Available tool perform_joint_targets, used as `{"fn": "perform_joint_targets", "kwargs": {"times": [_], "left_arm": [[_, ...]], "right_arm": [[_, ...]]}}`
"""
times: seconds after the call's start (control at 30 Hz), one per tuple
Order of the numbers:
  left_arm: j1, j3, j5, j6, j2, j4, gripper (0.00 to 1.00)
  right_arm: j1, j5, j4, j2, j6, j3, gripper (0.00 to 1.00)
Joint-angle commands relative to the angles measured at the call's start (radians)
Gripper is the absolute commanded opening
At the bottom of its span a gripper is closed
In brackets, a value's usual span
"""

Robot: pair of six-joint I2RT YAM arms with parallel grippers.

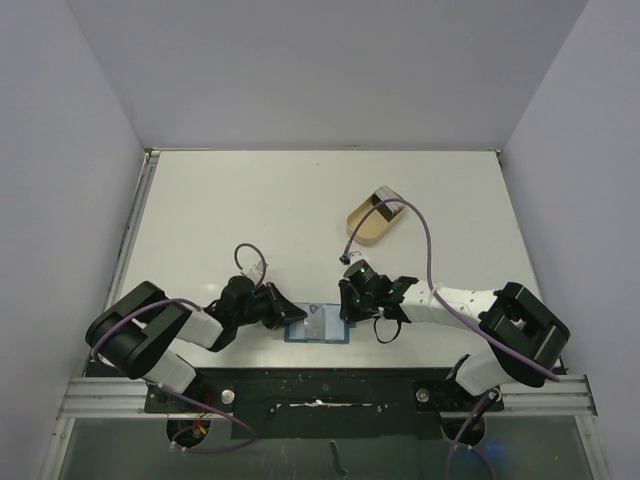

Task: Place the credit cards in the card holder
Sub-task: Insert the credit card into the card holder.

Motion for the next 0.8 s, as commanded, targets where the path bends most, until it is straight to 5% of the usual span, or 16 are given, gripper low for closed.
{"fn": "perform_joint_targets", "kwargs": {"times": [0.0, 0.27, 0.77], "left_arm": [[-0.013, 0.008, 0.02, 0.028, 0.035, 0.095, 0.0], [-0.015, 0.016, -0.009, 0.057, 0.042, 0.062, 0.0], [-0.017, 0.098, -0.071, 0.171, -0.092, -0.246, 0.0]], "right_arm": [[0.009, 0.017, 0.05, 0.006, 0.01, -0.013, 0.12], [0.011, 0.02, 0.05, 0.003, 0.011, -0.017, 0.12], [0.017, 0.03, 0.05, -0.013, 0.02, -0.031, 0.11]]}}
